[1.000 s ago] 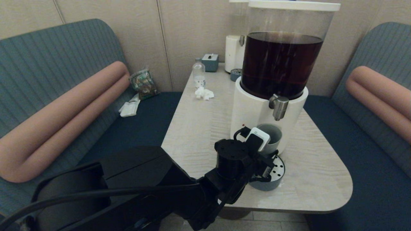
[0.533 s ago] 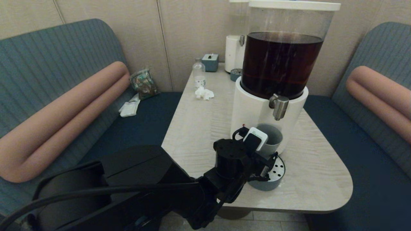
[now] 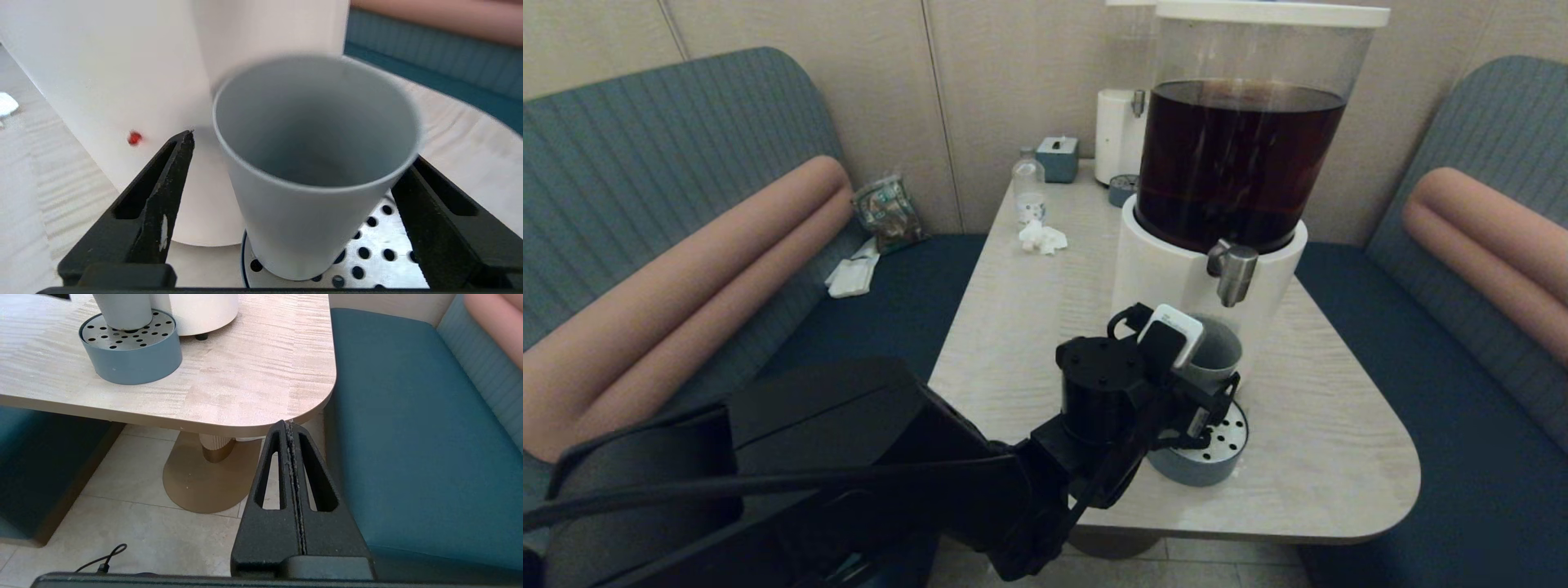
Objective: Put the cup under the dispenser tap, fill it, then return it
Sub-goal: Place it under the water dispenser, then turn on the faucet
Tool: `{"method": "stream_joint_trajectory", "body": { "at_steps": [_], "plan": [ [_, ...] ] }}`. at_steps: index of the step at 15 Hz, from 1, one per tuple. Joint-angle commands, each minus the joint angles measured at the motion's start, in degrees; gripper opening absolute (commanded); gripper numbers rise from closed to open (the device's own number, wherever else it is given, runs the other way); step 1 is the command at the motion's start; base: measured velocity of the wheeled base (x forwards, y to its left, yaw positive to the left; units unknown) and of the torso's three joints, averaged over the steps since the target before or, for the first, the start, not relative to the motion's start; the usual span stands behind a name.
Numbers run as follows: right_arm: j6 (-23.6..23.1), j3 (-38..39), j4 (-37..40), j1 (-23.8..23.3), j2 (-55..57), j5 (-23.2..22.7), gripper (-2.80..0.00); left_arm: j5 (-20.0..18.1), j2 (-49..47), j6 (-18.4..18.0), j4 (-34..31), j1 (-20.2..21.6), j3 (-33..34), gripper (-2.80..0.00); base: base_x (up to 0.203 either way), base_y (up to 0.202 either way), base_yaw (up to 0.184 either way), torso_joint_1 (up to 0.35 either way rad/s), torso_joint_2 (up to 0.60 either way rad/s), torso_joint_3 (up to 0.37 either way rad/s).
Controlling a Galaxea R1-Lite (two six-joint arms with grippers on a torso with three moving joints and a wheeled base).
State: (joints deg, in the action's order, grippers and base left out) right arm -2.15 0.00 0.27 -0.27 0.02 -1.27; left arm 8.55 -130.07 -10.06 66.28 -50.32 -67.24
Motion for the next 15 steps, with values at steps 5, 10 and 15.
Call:
{"method": "stream_joint_trajectory", "body": {
  "at_steps": [5,10,15],
  "plan": [
    [-0.1,0.0,0.0,0.0,0.0,0.0,-2.8,1.2,7.2,0.0,0.2,-1.9,4.6,0.0,0.0,0.0,0.0,0.0,0.0,0.0],
    [-0.1,0.0,0.0,0.0,0.0,0.0,-2.8,2.4,11.0,-0.1,0.2,-3.5,7.0,0.0,0.0,0.0,0.0,0.0,0.0,0.0],
    [-0.1,0.0,0.0,0.0,0.0,-0.1,-2.8,5.0,18.1,0.1,-1.2,-5.1,10.8,-2.8,0.0,0.0,0.0,0.0,0.0,0.0]
  ]
}}
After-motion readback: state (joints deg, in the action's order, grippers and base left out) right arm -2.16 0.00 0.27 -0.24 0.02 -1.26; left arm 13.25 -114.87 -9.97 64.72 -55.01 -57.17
